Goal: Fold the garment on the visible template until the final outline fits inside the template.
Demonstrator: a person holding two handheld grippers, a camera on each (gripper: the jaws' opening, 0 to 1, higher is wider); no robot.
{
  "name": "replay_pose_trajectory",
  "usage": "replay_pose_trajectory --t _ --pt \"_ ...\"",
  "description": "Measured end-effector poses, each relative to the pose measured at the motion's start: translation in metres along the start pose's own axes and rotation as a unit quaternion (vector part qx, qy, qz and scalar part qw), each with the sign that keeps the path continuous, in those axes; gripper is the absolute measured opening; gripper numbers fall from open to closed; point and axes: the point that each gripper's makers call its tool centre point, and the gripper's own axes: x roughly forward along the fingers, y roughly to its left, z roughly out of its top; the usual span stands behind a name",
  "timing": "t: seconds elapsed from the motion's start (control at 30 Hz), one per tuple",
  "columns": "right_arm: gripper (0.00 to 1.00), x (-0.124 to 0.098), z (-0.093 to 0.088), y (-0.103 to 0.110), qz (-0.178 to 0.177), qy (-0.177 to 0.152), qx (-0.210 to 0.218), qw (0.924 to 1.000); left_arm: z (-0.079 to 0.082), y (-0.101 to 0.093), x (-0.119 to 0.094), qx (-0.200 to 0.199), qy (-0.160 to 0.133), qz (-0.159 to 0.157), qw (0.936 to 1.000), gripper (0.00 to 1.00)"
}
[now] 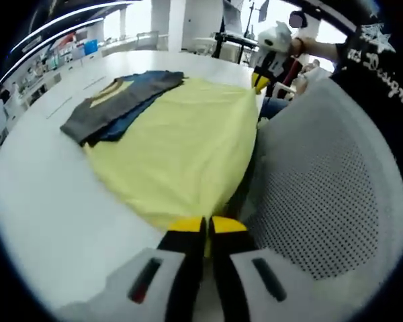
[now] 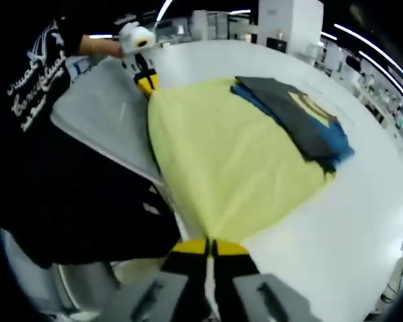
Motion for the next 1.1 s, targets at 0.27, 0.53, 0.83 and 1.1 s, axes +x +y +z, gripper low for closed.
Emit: replay_pose_trajectory --t 0.27,0.53,0.83,1.1 --pt "0.00 -0.008 -0.004 0.014 0.021 0.005 -0.004 0.9998 0.003 -0.016 -0.012 -0.012 -0.003 -0.020 0.9997 0.00" --pt "0.00 -0.018 0.009 -0.006 -0.011 -0.007 -0.015 0.9998 0.020 -0.001 -0.022 -0.006 -0.017 -0.004 0.9998 0.00" --pt "0.00 -0.039 0.038 -0.044 -0.064 -0.026 -0.044 0.9966 0.066 0.042 -0.041 0.037 -0.050 0.059 0.9963 0.00" --pt "0.00 -0.049 0.055 -0.075 -0.103 -0.040 -0.061 0.9920 0.096 0.074 -0.049 0.057 -0.070 0.089 0.9920 0.00"
